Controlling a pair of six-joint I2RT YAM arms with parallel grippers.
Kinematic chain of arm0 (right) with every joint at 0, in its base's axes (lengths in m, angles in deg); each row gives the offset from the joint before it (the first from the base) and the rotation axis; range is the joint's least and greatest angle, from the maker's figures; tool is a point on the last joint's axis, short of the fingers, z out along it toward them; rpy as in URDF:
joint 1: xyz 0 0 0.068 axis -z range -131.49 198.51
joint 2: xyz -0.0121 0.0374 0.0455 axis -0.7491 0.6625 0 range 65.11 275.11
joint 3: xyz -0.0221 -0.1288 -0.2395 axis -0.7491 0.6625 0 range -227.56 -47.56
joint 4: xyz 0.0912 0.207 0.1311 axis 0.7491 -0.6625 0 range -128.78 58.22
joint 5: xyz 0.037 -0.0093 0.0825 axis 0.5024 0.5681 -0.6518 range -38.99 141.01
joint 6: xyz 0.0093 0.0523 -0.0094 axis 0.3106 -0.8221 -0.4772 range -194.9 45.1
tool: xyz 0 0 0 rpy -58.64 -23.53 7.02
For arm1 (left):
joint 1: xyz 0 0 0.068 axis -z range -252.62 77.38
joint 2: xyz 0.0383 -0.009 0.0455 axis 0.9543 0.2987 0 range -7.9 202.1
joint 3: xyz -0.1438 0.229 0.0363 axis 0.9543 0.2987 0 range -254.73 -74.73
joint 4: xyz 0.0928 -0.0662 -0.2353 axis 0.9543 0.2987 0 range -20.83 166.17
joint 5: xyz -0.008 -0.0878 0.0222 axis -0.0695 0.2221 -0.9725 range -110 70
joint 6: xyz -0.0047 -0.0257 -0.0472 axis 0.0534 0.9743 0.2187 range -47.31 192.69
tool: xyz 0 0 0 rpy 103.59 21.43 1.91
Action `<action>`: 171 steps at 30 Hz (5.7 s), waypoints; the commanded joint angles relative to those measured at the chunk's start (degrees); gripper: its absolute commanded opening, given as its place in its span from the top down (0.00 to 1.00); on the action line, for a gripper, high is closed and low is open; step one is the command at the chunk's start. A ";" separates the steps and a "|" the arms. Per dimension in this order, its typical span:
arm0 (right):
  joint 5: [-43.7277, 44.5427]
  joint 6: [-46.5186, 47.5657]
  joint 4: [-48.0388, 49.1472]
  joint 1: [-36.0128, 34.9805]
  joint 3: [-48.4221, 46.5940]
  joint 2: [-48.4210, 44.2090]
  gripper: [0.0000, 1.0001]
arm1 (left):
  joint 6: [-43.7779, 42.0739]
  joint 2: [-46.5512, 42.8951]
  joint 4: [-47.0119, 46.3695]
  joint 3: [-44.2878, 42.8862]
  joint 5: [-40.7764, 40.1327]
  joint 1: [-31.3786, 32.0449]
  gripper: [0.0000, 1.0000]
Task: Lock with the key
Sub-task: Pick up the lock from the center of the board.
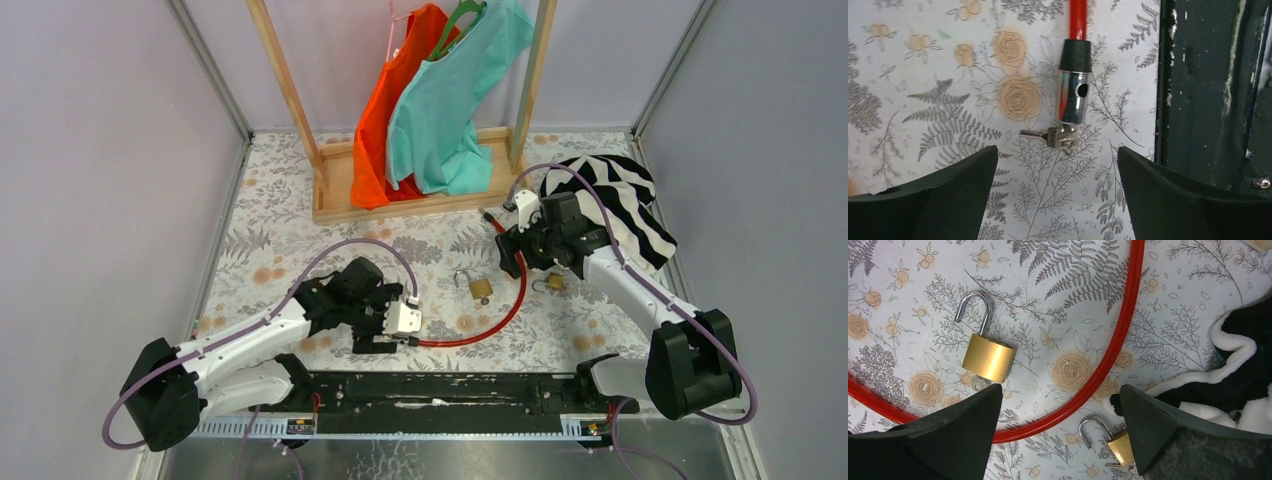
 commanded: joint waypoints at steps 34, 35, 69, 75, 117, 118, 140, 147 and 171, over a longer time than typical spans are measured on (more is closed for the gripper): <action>-24.57 7.11 7.14 0.10 2.49 -11.02 0.03 | -1.62 13.99 3.45 -12.98 7.69 1.03 0.85; -27.48 6.82 6.62 -0.11 1.89 -10.41 0.04 | -1.67 14.20 5.47 -15.06 9.57 -0.45 0.86; -41.21 -6.29 18.43 -15.97 7.91 -5.94 0.28 | 11.00 22.81 21.50 -42.85 28.86 -7.86 1.00; -39.65 -8.13 19.51 -15.99 5.60 -5.35 0.68 | 11.69 23.20 21.03 -42.62 30.18 -8.12 1.00; -42.37 -46.15 49.27 -6.48 -5.19 0.16 1.00 | 47.64 6.83 -29.86 -21.72 40.31 -22.51 0.31; -42.75 -46.72 49.98 -6.50 -4.90 0.34 1.00 | 47.99 7.90 -30.68 -22.10 40.10 -21.91 0.31; -48.31 -57.73 74.22 -6.50 3.13 4.64 1.00 | 76.43 17.47 -70.34 -22.19 42.06 -21.41 0.49; -47.38 -56.50 73.29 -6.50 3.27 5.22 0.96 | 78.71 18.17 -73.03 -20.68 40.88 -21.31 0.76; -32.93 -27.73 37.58 -6.29 -3.52 1.45 1.00 | 85.62 19.59 -28.72 -36.23 8.96 -19.34 0.47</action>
